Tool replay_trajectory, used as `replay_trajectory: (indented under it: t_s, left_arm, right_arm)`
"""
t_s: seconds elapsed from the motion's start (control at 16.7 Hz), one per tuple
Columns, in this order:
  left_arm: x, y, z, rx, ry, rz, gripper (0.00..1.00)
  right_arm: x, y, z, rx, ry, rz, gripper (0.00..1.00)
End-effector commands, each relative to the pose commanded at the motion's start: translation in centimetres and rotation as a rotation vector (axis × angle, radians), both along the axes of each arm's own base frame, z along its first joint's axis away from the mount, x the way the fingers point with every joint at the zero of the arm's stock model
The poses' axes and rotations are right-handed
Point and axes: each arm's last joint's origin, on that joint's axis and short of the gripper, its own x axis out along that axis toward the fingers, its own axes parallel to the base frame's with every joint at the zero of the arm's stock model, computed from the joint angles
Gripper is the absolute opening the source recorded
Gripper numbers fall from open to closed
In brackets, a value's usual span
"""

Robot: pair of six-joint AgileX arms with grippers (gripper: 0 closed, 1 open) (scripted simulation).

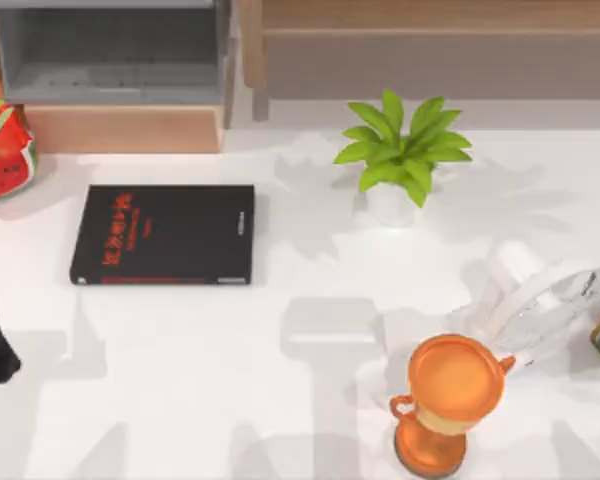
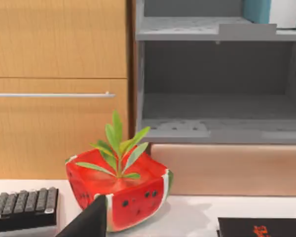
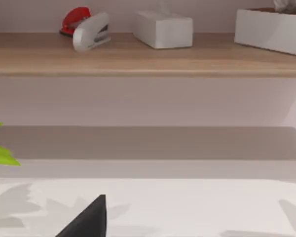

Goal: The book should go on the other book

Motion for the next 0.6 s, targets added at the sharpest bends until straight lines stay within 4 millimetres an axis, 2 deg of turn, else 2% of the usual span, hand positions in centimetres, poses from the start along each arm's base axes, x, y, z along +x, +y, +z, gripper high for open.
replay_trajectory:
  t_s: [0.12, 0.24, 0.42, 0.6]
  left_arm:
    - [0.0, 0.0, 0.0, 0.0, 0.0, 0.0, 1.0]
    - [0.0, 0.0, 0.9, -0.001, -0.012, -0.001, 1.0]
    - [0.4, -0.2, 4.1, -0.006, -0.045, -0.003, 1.0]
    - [2.2, -0.6, 8.3, -0.013, -0.062, -0.006, 1.0]
  right_arm:
    - [0.0, 0.0, 0.0, 0.0, 0.0, 0.0, 1.0]
    - [0.0, 0.0, 0.0, 0.0, 0.0, 0.0, 1.0]
    - [0.0, 0.0, 0.0, 0.0, 0.0, 0.0, 1.0]
    - [0.0, 0.0, 0.0, 0.0, 0.0, 0.0, 1.0]
